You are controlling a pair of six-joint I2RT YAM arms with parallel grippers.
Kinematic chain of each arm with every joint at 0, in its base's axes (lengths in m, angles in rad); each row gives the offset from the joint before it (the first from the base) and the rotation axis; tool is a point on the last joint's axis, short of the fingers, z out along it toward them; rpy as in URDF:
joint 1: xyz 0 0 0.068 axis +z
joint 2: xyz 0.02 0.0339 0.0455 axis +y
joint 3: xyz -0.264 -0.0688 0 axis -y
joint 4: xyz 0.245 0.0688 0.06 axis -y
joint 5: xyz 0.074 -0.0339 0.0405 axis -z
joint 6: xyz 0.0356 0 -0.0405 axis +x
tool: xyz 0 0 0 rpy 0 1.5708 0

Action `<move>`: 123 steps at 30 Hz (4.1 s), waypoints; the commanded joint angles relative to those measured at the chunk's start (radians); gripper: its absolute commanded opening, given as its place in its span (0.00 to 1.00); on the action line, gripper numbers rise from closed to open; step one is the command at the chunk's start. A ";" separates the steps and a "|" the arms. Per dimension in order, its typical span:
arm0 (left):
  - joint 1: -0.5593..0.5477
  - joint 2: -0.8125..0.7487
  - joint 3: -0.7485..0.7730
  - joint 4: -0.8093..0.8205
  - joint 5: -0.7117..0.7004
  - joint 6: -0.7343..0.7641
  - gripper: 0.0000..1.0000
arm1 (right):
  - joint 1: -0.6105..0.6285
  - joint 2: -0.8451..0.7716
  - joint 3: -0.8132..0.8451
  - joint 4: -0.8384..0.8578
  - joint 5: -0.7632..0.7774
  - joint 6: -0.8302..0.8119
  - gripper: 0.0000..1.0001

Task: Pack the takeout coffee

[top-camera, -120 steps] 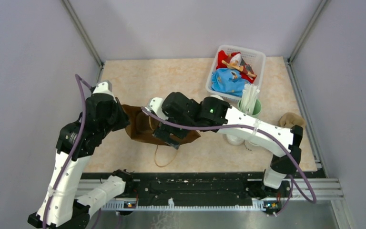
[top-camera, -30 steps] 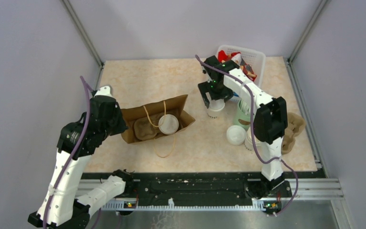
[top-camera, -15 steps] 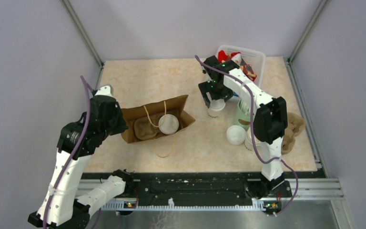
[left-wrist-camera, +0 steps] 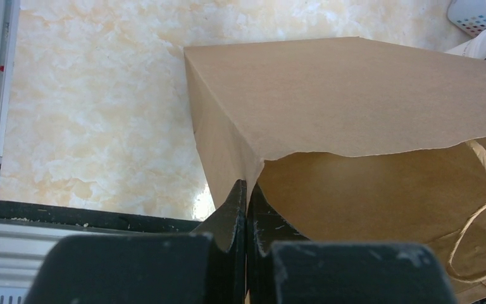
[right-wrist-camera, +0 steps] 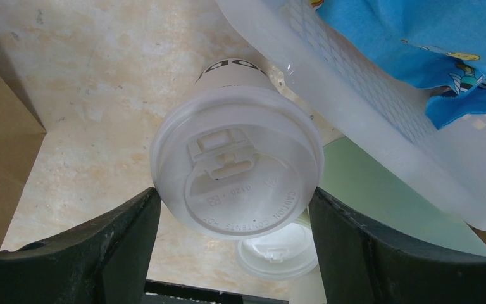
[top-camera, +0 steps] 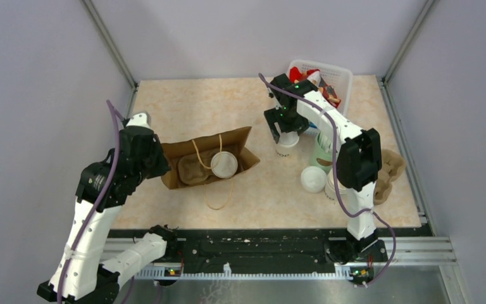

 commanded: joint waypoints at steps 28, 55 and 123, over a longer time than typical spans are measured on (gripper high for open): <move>0.000 0.006 -0.014 0.075 0.018 0.009 0.00 | -0.006 -0.230 -0.077 0.045 -0.025 0.007 0.65; 0.000 -0.156 -0.190 0.371 0.042 0.112 0.00 | 0.613 -0.439 0.403 0.139 -0.159 -0.107 0.61; -0.001 -0.151 -0.189 0.276 0.060 0.084 0.00 | 0.831 -0.383 0.006 0.168 0.131 0.080 0.63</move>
